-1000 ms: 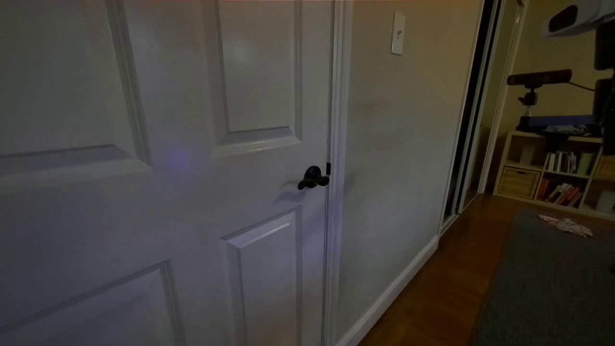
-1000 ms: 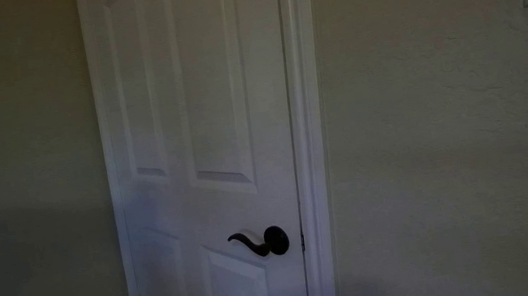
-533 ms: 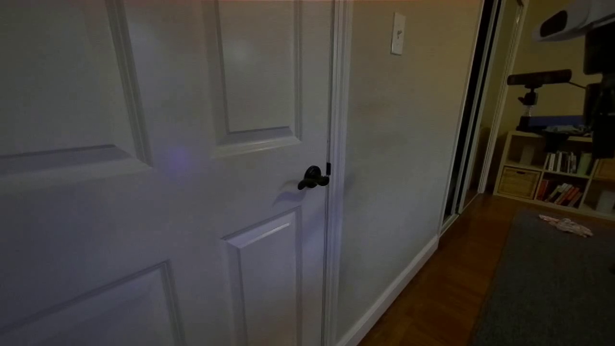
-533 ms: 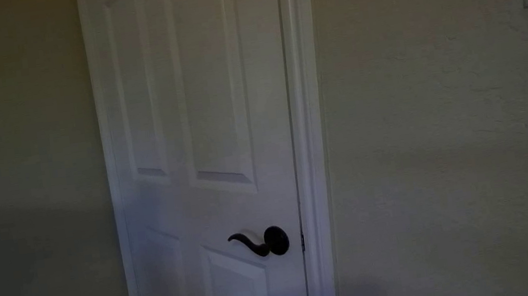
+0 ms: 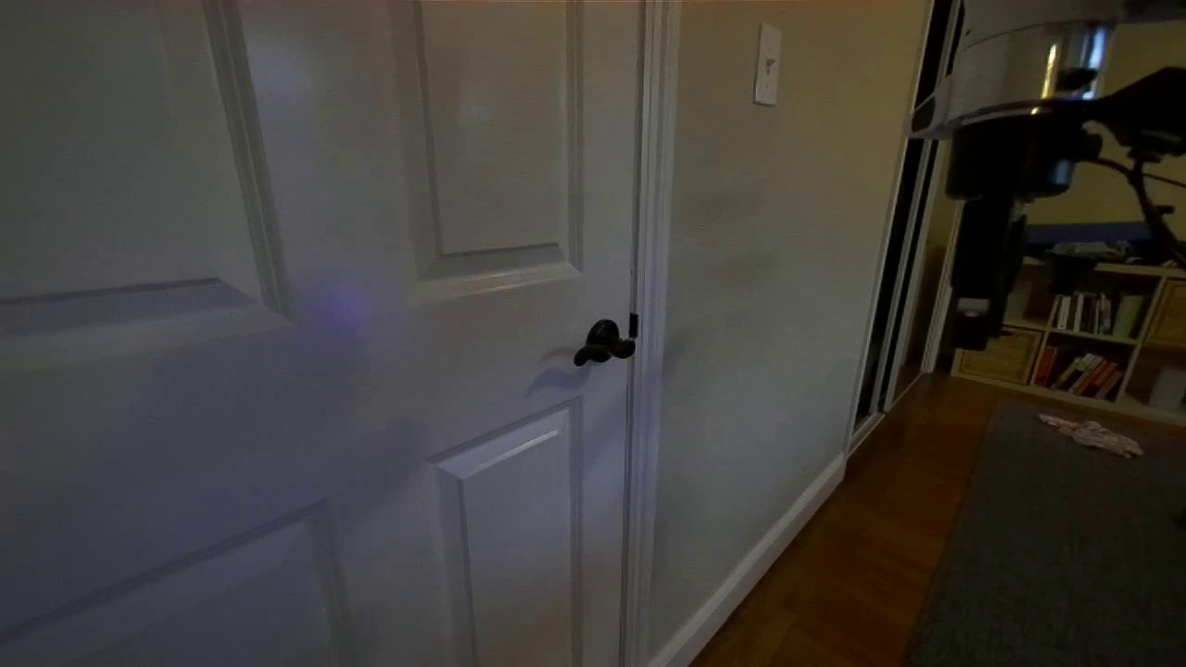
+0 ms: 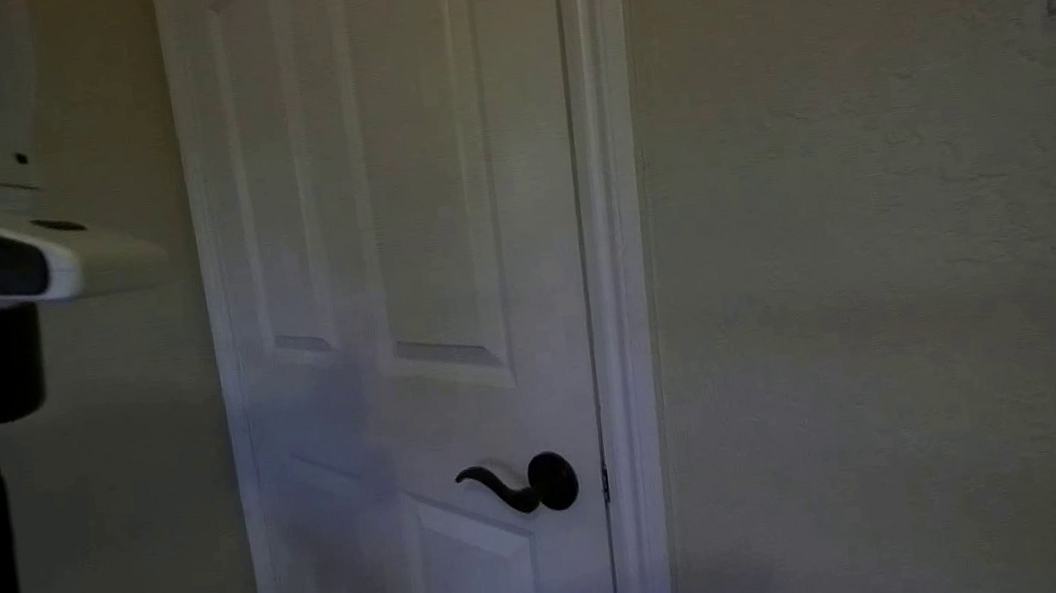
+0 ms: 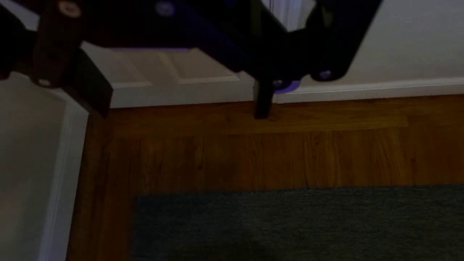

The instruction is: Open the door

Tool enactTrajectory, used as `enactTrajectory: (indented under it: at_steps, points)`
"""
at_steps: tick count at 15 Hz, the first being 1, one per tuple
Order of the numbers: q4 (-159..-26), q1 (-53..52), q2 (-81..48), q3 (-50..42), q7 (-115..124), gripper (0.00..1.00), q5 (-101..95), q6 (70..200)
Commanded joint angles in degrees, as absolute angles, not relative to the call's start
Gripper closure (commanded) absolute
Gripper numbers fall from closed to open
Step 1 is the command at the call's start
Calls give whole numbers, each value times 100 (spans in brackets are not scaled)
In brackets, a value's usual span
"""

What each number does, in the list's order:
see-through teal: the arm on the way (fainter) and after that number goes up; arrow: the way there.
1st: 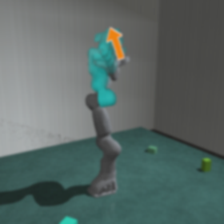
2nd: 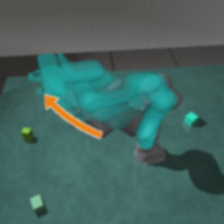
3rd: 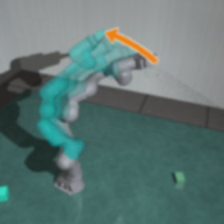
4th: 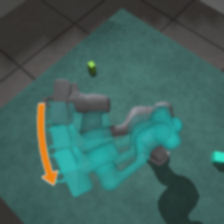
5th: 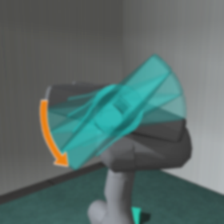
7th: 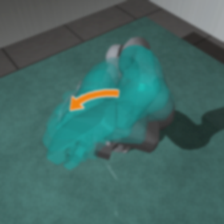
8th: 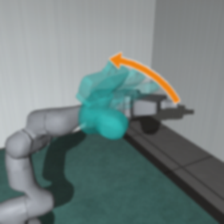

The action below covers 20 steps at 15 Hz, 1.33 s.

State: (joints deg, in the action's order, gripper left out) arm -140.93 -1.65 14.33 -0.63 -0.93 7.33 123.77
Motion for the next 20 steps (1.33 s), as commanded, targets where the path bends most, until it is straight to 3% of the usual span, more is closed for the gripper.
enactTrajectory:
  at_steps: [1, 4, 12, 20]
  points:
    - [-13403, -35, 499, -25, 785, 0, 939, 12774]
    - [-12928, -54, -34, -7, 1528, 0, 1121, 13049]
    - [-13110, -65, 94, -21, 1118, 0, 966, 12936]
    - [-12086, -226, -1586, 9, 3053, 0, 1746, 14332]
